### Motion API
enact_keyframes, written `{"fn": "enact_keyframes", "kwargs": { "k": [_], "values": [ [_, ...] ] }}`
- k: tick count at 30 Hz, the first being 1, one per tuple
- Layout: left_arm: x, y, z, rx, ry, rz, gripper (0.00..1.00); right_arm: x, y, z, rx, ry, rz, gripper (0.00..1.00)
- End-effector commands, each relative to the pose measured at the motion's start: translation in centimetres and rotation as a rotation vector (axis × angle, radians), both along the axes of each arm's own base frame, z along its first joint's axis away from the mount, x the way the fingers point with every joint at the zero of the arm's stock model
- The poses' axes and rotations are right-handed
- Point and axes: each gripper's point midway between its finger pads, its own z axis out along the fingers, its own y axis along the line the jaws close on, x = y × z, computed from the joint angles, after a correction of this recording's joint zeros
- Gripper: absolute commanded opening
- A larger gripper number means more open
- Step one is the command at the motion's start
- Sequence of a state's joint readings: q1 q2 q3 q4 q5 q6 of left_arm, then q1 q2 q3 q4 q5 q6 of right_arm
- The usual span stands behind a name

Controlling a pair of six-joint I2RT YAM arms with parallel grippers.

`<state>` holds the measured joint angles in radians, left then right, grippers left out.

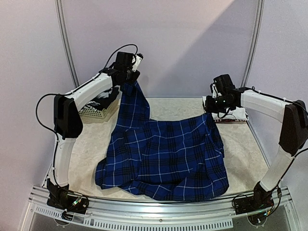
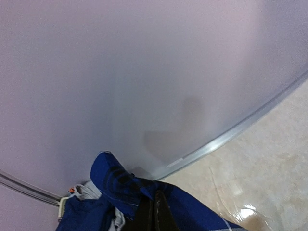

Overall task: Fold and stack the mixed laundry pile
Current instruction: Flatten out the crumpled shirt at the center of the board.

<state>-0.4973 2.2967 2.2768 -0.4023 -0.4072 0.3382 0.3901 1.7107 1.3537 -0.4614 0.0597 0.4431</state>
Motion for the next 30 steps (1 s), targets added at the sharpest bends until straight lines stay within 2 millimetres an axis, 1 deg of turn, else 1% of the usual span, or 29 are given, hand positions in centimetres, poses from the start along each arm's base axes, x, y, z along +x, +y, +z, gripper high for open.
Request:
{"fn": "enact_keyframes", "kwargs": {
  "k": [1, 2, 3, 4, 5, 6, 7, 8, 9, 10, 11, 12, 13, 14, 16, 17, 19, 20, 21, 24, 25, 27, 28, 29, 30],
  "values": [
    [3.7, 0.6, 4.0, 0.013, -0.294, 0.128, 0.0, 3.1, -1.2, 1.4, -0.028, -0.081, -0.07, 0.0],
    [4.6, 0.1, 4.1, 0.029, -0.357, 0.121, 0.0, 3.7, -1.3, 1.1, -0.023, -0.081, -0.082, 0.0],
    [5.3, 0.0, 3.9, 0.031, -0.415, 0.148, 0.05, 4.3, -1.5, 1.0, -0.021, -0.087, -0.093, 0.0],
    [6.3, 0.1, 2.1, 0.042, -0.435, 0.186, 0.2, 5.1, -1.9, 0.2, -0.022, -0.077, -0.109, 0.0],
    [7.2, 0.0, 0.8, 0.046, -0.44, 0.196, 0.51, 5.9, -2.2, 0.0, -0.013, -0.075, -0.12, 0.06],
    [7.9, -0.4, -0.7, 0.055, -0.42, 0.192, 0.89, 6.6, -2.4, -0.6, -0.01, -0.058, -0.128, 0.16],
    [8.2, -0.8, -1.9, 0.068, -0.393, 0.18, 0.98, 7.3, -2.5, -1.7, 0.005, -0.031, -0.131, 0.27],
    [8.2, -1.1, -2.8, 0.088, -0.37, 0.182, 0.99, 8.1, -2.7, -1.5, 0.025, -0.027, -0.132, 0.36],
    [7.9, -1.3, -4.2, 0.136, -0.327, 0.185, 1.0, 8.7, -2.9, -2.2, 0.037, -0.003, -0.136, 0.44],
    [7.6, -1.5, -5.1, 0.175, -0.3, 0.186, 1.0, 9.2, -3.1, -2.4, 0.044, 0.005, -0.139, 0.53],
    [7.1, -1.6, -5.1, 0.189, -0.296, 0.185, 1.0, 9.5, -3.3, -3.1, 0.038, 0.021, -0.144, 0.59],
    [6.5, -1.7, -5.4, 0.198, -0.284, 0.18, 1.0, 9.7, -3.5, -3.2, 0.031, 0.027, -0.147, 0.64],
    [5.9, -1.8, -5.3, 0.196, -0.271, 0.172, 1.0, 9.7, -3.4, -3.0, 0.03, 0.026, -0.14, 0.7],
    [5.2, -1.6, -6.1, 0.199, -0.235, 0.164, 1.0, 9.7, -3.3, -2.6, 0.031, 0.022, -0.134, 0.75],
    [3.9, -1.2, -5.3, 0.174, -0.185, 0.165, 1.0, 9.2, -3.3, -1.9, 0.032, 0.023, -0.124, 0.81],
    [3.1, -1.1, -5.2, 0.18, -0.15, 0.164, 1.0, 8.8, -3.3, -1.7, 0.032, 0.029, -0.118, 0.83],
    [1.5, -0.8, -4.3, 0.183, -0.111, 0.185, 1.0, 7.8, -3.5, -0.9, 0.029, 0.025, -0.116, 0.87],
    [0.6, -0.6, -4.2, 0.188, -0.082, 0.187, 1.0, 7.3, -3.6, -1.0, 0.025, 0.031, -0.113, 0.88],
    [-0.4, -0.6, -4.1, 0.185, -0.054, 0.187, 1.0, 6.6, -3.7, -0.5, 0.025, 0.027, -0.105, 0.89],
    [-3.8, -0.9, -4.5, 0.151, 0.043, 0.164, 1.0, 4.3, -3.6, -1.3, 0.014, 0.058, -0.085, 0.9],
    [-5.1, -0.8, -3.9, 0.117, 0.068, 0.152, 1.0, 3.4, -3.6, -1.3, 0.014, 0.062, -0.077, 0.9],
    [-7.7, -0.4, -4.7, 0.063, 0.149, 0.133, 1.0, 1.4, -3.7, -2.9, 0.0, 0.1, -0.065, 0.9],
    [-9.1, -0.2, -4.9, 0.026, 0.188, 0.127, 0.99, 0.3, -3.3, -3.2, 0.018, 0.113, -0.044, 0.9],
    [-10.5, 0.1, -5.9, -0.003, 0.237, 0.121, 1.0, -0.6, -3.1, -3.8, 0.028, 0.127, -0.028, 0.9],
    [-12.3, 0.7, -7.6, -0.026, 0.297, 0.126, 1.0, -1.6, -2.8, -4.3, 0.039, 0.138, -0.013, 0.9]
  ]
}}
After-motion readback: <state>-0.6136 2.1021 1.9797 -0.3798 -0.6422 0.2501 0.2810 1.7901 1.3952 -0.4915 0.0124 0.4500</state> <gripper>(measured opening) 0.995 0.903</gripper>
